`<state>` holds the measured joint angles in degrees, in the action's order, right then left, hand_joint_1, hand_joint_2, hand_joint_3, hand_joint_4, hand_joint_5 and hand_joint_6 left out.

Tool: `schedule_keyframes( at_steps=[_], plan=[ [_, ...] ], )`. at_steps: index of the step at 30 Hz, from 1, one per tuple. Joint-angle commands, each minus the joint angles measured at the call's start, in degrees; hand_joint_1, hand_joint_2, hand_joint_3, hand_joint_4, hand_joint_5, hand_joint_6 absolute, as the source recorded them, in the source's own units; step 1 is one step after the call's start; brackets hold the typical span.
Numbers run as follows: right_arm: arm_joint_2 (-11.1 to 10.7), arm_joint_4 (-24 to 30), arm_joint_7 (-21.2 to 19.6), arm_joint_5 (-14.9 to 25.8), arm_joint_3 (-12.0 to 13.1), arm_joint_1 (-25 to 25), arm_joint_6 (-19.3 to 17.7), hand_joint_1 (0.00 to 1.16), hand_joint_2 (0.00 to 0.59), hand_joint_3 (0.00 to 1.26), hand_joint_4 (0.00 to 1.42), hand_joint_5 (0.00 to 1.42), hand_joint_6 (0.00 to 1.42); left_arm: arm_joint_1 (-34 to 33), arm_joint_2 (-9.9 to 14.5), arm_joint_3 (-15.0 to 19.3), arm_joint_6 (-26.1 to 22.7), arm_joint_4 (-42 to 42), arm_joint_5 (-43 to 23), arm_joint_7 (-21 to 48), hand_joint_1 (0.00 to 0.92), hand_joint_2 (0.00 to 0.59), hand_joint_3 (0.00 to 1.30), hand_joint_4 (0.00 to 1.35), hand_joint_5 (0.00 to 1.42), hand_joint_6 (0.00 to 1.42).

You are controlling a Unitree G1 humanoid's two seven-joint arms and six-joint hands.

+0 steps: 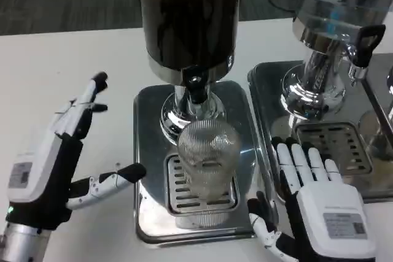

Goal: Grasp the cup under the faucet to collect the drink, then remove the cup.

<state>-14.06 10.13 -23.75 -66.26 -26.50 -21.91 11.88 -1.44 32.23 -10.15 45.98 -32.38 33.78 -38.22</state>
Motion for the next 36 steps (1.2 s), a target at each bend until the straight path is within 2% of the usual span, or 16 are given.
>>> schedule_keyframes(
  at_steps=[1,4,6,11,14,18,22,26,31,36],
  plan=[
    [-0.16,0.23,3.78,-3.93,-0.77,1.38,3.18,0.14,0.352,0.0,0.0,0.0,0.0,2.39,1.34,1.92,1.11,3.51,-5.7,8.57,0.0,0.041,0.0,0.0,0.0,0.0],
    [-0.26,0.66,5.15,-3.76,-0.4,1.8,3.88,0.12,0.347,0.0,0.0,0.0,0.0,3.78,1.28,3.09,0.77,4.74,-6.22,11.29,0.0,0.041,0.0,0.0,0.0,0.0],
    [-0.47,0.87,4.28,-3.37,-0.32,1.74,3.34,0.12,0.345,0.0,0.0,0.0,0.0,4.65,1.02,3.94,0.78,5.82,-6.02,12.02,0.0,0.042,0.0,0.0,0.0,0.0],
    [-0.98,1.0,3.77,-2.73,-0.33,1.75,2.18,0.11,0.345,0.0,0.0,0.0,0.0,5.55,0.92,5.65,5.88,9.19,-13.77,18.21,0.0,0.046,0.0,0.0,0.0,0.0],
    [-0.87,0.99,3.82,-2.62,-0.18,1.73,2.05,0.11,0.348,0.0,0.0,0.0,0.0,5.06,1.78,5.05,8.82,10.95,-24.41,26.69,0.0,0.048,0.0,0.0,0.0,0.0],
    [-0.66,0.75,3.7,-2.2,-0.08,1.85,1.81,0.11,0.349,0.0,0.0,0.0,0.0,5.25,3.12,3.73,8.89,14.6,-41.09,41.84,0.0,0.059,0.0,0.0,0.0,0.0],
    [-0.72,0.62,3.55,-1.82,-0.23,1.9,1.49,0.12,0.363,0.0,0.0,0.0,0.0,5.37,3.27,4.05,5.91,18.08,-52.66,54.69,0.0,0.059,0.0,0.0,0.0,0.0],
    [-0.5,0.43,3.36,-1.52,-0.19,1.94,1.19,0.12,0.363,0.0,0.0,0.0,0.0,4.98,2.52,5.94,1.73,21.45,-58.46,63.7,0.0,0.06,0.0,0.0,0.04,0.01],
    [-0.09,0.21,3.09,-1.41,-0.12,1.84,1.29,0.13,0.363,0.0,0.0,0.0,0.0,3.22,1.71,6.98,-4.08,24.74,-62.13,71.68,0.0,0.062,0.0,0.0,0.09,0.04],
    [0.12,0.13,2.73,-1.65,-0.29,1.67,1.44,0.13,0.363,0.0,0.0,0.0,0.0,2.01,-0.79,8.05,-8.55,25.92,-62.68,76.3,0.0,0.063,0.0,0.0,0.09,0.05]
  ],
)
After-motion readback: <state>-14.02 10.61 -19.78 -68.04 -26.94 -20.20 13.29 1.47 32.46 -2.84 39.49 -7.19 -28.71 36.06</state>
